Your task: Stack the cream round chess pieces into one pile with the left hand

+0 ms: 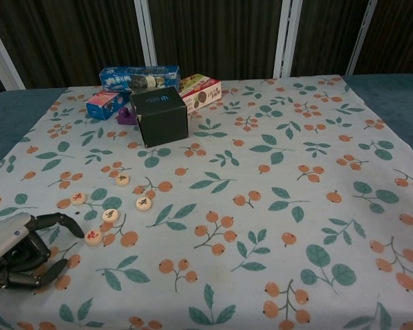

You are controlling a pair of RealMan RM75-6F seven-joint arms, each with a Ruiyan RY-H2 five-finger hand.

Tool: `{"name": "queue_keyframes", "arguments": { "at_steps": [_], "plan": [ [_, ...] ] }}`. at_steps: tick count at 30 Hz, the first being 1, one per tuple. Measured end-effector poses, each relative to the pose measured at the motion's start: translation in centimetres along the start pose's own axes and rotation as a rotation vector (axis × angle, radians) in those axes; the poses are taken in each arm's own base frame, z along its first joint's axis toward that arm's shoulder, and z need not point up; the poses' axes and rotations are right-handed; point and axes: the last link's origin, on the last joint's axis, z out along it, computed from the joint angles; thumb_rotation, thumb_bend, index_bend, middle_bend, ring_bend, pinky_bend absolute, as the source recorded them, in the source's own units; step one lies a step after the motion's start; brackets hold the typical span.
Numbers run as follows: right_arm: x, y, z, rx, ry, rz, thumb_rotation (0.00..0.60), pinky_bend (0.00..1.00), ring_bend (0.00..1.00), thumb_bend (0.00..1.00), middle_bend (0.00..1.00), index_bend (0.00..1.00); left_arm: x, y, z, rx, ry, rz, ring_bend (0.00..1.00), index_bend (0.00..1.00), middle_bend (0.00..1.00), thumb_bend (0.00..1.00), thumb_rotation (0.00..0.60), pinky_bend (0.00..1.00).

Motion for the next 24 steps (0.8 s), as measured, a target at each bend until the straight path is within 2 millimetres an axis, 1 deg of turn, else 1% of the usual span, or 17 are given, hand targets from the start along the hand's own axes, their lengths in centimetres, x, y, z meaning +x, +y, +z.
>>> {"name": "queue_keyframes", "arguments": {
  "at_steps": [4, 17, 24],
  "plan": [
    [0.1, 0.0, 0.0, -0.002, 0.003, 0.000, 0.600, 0.00, 0.00, 0.14, 0.00, 0.00, 0.0, 0.2, 0.8, 0.003, 0.027, -0.016, 1.00, 0.35, 1.00, 0.44, 0.600, 1.00],
    [0.1, 0.1, 0.0, -0.002, 0.004, 0.000, 0.600, 0.00, 0.00, 0.14, 0.00, 0.00, -0.7, 1.9, 1.7, -0.021, 0.005, -0.058, 1.00, 0.36, 1.00, 0.44, 0.600, 1.00],
    [0.2, 0.1, -0.1, -0.002, 0.011, 0.004, 0.600, 0.00, 0.00, 0.14, 0.00, 0.00, -1.1, 2.2, 2.1, -0.018, -0.002, -0.047, 1.00, 0.36, 1.00, 0.44, 0.600, 1.00]
  ]
}}
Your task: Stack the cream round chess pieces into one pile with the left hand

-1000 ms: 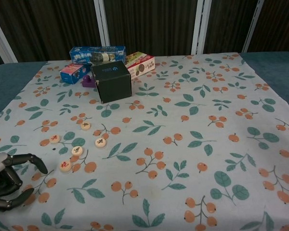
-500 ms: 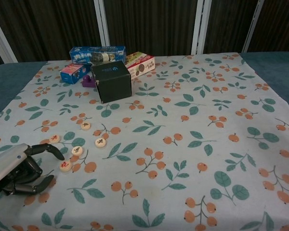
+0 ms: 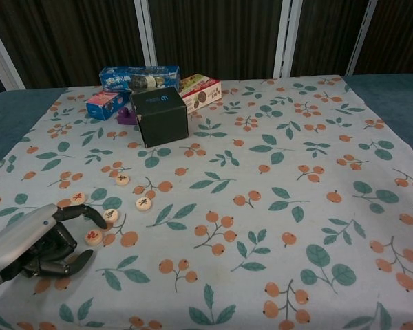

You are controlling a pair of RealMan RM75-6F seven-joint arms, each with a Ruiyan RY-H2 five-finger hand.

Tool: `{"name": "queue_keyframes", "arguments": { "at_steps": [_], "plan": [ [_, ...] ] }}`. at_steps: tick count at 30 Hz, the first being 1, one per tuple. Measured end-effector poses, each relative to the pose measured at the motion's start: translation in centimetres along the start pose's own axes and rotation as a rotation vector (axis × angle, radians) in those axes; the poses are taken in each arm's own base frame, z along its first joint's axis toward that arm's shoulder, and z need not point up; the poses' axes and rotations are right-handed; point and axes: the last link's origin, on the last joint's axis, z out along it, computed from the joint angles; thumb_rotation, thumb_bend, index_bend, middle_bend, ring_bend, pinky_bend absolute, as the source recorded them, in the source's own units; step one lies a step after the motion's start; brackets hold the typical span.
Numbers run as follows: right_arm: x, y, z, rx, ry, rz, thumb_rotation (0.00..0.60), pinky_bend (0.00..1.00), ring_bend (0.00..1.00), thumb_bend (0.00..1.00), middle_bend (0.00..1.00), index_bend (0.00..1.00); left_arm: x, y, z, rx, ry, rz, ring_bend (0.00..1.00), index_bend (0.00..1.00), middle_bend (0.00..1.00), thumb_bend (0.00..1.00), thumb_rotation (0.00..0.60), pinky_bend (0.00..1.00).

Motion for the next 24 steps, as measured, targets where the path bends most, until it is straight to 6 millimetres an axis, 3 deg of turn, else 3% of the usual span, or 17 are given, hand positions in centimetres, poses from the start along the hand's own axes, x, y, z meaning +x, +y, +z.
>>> {"name": "queue_keyframes", "arguments": {
  "at_steps": [8, 24],
  "plan": [
    [0.11, 0.04, -0.07, 0.000, 0.005, 0.002, 0.600, 0.00, 0.00, 0.14, 0.00, 0.00, -0.04, -0.14, 0.20, 0.004, 0.000, 0.017, 1.00, 0.37, 1.00, 0.44, 0.600, 1.00],
    [0.19, 0.08, -0.12, -0.003, 0.009, 0.004, 0.600, 0.00, 0.00, 0.14, 0.00, 0.00, -0.06, -0.31, 0.36, -0.003, 0.010, 0.033, 1.00, 0.52, 1.00, 0.44, 0.600, 1.00]
  ]
}}
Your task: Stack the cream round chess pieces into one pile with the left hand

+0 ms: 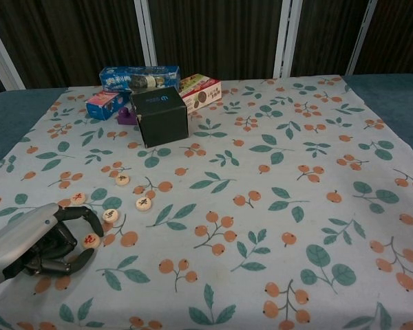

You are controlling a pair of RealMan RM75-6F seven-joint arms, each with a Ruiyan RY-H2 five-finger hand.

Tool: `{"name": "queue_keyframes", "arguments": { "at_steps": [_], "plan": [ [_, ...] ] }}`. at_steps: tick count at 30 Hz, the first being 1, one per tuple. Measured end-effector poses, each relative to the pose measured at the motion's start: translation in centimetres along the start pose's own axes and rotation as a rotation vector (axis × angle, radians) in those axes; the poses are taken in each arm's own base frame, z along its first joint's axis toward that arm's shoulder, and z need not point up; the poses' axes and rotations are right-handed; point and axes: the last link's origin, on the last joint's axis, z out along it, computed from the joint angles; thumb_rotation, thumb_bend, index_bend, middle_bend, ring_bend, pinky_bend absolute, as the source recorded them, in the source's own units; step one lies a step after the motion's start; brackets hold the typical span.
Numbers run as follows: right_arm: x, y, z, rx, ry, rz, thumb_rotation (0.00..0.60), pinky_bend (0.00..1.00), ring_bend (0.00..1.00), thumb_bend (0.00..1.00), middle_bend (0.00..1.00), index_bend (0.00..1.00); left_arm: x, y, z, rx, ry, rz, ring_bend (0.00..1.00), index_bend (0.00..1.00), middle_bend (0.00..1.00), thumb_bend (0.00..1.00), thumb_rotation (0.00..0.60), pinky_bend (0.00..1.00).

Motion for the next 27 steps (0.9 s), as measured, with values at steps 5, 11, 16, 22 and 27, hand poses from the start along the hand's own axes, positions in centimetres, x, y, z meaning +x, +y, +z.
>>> {"name": "queue_keyframes", "arguments": {
  "at_steps": [5, 11, 16, 22, 27],
  "plan": [
    [0.0, 0.0, 0.0, 0.000, -0.001, 0.000, 0.600, 0.00, 0.00, 0.14, 0.00, 0.00, 0.5, 0.0, 0.2, -0.003, 0.013, 0.008, 1.00, 0.54, 1.00, 0.44, 0.600, 1.00],
    [0.0, 0.0, 0.0, 0.002, -0.002, -0.001, 0.600, 0.00, 0.00, 0.14, 0.00, 0.00, 1.6, 0.2, 0.4, -0.015, 0.044, 0.007, 1.00, 0.54, 1.00, 0.44, 0.600, 1.00],
    [-0.1, -0.1, 0.0, 0.004, -0.004, -0.002, 0.600, 0.00, 0.00, 0.14, 0.00, 0.00, 2.6, 0.8, 1.3, -0.030, 0.075, 0.001, 1.00, 0.54, 1.00, 0.44, 0.600, 1.00],
    [-0.1, -0.1, 0.0, 0.003, -0.006, -0.004, 0.600, 0.00, 0.00, 0.14, 0.00, 0.00, 2.8, 1.8, 3.0, -0.031, 0.076, 0.005, 1.00, 0.54, 1.00, 0.44, 0.600, 1.00],
    [-0.1, 0.0, 0.0, 0.001, -0.002, -0.001, 0.600, 0.00, 0.00, 0.14, 0.00, 0.00, 2.1, 2.1, 3.9, -0.014, 0.054, 0.016, 1.00, 0.53, 1.00, 0.44, 0.600, 1.00]
  ]
}}
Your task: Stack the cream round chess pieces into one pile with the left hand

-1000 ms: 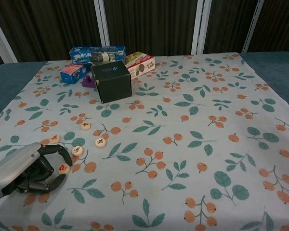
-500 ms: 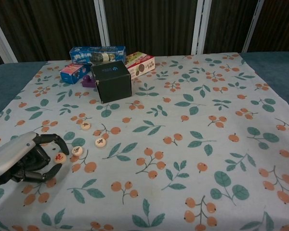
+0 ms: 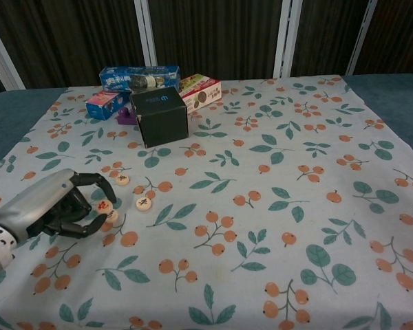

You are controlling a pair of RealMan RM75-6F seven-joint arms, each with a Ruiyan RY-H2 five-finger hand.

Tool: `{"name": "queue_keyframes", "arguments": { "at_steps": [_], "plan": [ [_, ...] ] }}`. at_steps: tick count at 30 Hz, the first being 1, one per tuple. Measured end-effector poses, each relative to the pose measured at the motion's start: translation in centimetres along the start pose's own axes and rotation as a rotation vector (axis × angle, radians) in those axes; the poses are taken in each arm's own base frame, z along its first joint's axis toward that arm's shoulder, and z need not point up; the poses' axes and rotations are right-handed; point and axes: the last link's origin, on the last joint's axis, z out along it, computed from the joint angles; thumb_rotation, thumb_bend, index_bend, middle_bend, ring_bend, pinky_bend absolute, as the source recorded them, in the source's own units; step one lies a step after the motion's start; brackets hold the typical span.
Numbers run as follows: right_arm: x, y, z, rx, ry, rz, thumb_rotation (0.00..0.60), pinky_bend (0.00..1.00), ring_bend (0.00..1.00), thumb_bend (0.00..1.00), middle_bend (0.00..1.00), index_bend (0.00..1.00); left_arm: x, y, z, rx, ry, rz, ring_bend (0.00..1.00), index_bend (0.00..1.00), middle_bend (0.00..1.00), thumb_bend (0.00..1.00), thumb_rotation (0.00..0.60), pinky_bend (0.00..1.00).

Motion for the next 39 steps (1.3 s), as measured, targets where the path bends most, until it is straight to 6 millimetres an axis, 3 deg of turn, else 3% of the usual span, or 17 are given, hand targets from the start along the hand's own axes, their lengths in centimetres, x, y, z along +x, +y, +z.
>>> {"name": "queue_keyframes", "arguments": {
  "at_steps": [12, 23, 29, 33, 39],
  "plan": [
    [0.1, 0.1, -0.1, -0.003, 0.007, 0.004, 0.600, 0.00, 0.00, 0.14, 0.00, 0.00, -0.8, 0.1, 0.6, 0.022, -0.013, 0.012, 1.00, 0.50, 1.00, 0.44, 0.600, 1.00],
    [0.1, 0.1, 0.0, -0.005, 0.006, 0.002, 0.600, 0.00, 0.00, 0.14, 0.00, 0.00, -0.9, 0.0, 0.7, 0.024, -0.024, 0.006, 1.00, 0.37, 1.00, 0.44, 0.600, 1.00],
    [0.1, 0.1, 0.0, -0.005, 0.007, 0.002, 0.600, 0.00, 0.00, 0.14, 0.00, 0.00, -0.8, 0.0, 0.7, 0.019, -0.023, -0.001, 1.00, 0.36, 1.00, 0.44, 0.600, 1.00],
    [0.1, 0.1, 0.0, -0.006, 0.007, 0.002, 0.600, 0.00, 0.00, 0.14, 0.00, 0.00, 0.0, 0.2, 0.7, 0.008, 0.006, -0.015, 1.00, 0.36, 1.00, 0.44, 0.600, 1.00],
    [0.3, 0.2, -0.1, -0.006, 0.012, 0.008, 0.600, 0.00, 0.00, 0.14, 0.00, 0.00, 3.3, -0.4, 1.1, 0.008, 0.095, -0.023, 1.00, 0.36, 1.00, 0.44, 0.600, 1.00]
  ]
}}
